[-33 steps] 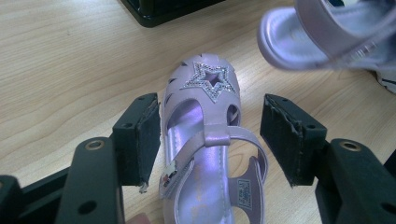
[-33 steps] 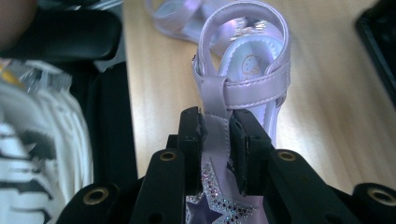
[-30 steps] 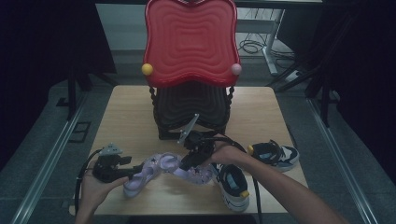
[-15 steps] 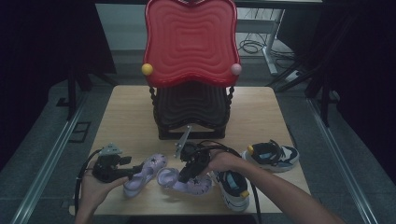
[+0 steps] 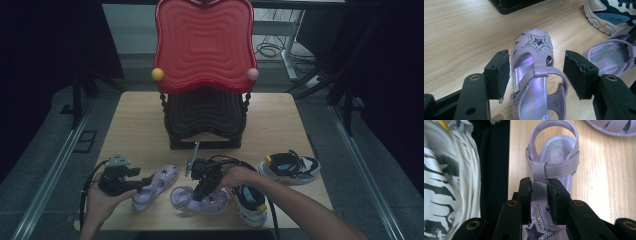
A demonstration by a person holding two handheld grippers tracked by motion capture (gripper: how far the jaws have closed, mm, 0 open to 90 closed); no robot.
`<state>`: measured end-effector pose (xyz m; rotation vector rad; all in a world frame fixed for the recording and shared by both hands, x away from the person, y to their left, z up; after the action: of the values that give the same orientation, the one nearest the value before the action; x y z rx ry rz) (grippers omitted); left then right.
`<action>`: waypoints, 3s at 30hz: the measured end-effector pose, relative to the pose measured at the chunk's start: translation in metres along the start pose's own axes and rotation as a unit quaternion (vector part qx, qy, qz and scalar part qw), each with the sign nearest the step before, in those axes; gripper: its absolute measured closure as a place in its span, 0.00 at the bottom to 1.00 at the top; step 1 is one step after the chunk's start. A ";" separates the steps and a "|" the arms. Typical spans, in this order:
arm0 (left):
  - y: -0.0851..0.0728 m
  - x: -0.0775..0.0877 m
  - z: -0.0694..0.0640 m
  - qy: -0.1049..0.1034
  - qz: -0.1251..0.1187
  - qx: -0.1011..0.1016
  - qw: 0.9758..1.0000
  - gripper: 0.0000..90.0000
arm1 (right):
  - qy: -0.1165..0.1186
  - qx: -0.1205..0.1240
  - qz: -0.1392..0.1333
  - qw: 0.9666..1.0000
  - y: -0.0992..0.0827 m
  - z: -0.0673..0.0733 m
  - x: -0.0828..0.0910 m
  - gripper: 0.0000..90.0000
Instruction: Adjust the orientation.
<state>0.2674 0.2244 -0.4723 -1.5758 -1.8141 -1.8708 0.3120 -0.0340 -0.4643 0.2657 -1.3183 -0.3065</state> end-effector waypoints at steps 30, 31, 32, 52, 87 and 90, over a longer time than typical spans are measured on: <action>0.000 0.000 0.000 0.000 0.000 0.001 1.000 0.43 | -0.029 -0.027 0.012 0.999 -0.008 -0.002 -0.005 0.57; 0.000 0.000 0.000 -0.001 0.000 0.000 1.000 0.43 | -0.033 -0.032 0.010 0.999 -0.008 -0.003 -0.005 0.56; 0.000 0.000 0.000 -0.001 0.001 0.000 1.000 0.43 | -0.034 -0.035 0.004 0.999 -0.009 -0.003 -0.003 0.56; 0.002 0.006 -0.005 0.002 -0.017 -0.009 1.000 0.44 | -0.060 -0.061 -0.057 0.995 -0.019 0.007 0.032 0.58; 0.025 -0.018 -0.053 -0.058 0.001 -0.074 0.996 0.96 | -0.151 -0.176 -0.319 0.919 -0.133 0.081 0.075 0.71; 0.026 -0.029 -0.057 -0.064 0.015 -0.076 0.995 0.97 | -0.150 -0.179 -0.337 0.912 -0.139 0.086 0.073 0.71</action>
<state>0.2651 0.1563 -0.4608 -1.8013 -1.7212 -1.9806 0.2347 -0.1911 -0.4289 0.3668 -1.4067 -1.2042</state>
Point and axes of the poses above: each handheld gripper's, and its own axes: x roughly backward along the jaws, y roughly out of its top, z roughly to its left, the point moved 2 cm from there along -x, roughly forward along the jaws, and after that the axes turned 3 degrees about -y, right-handed, at the moved point
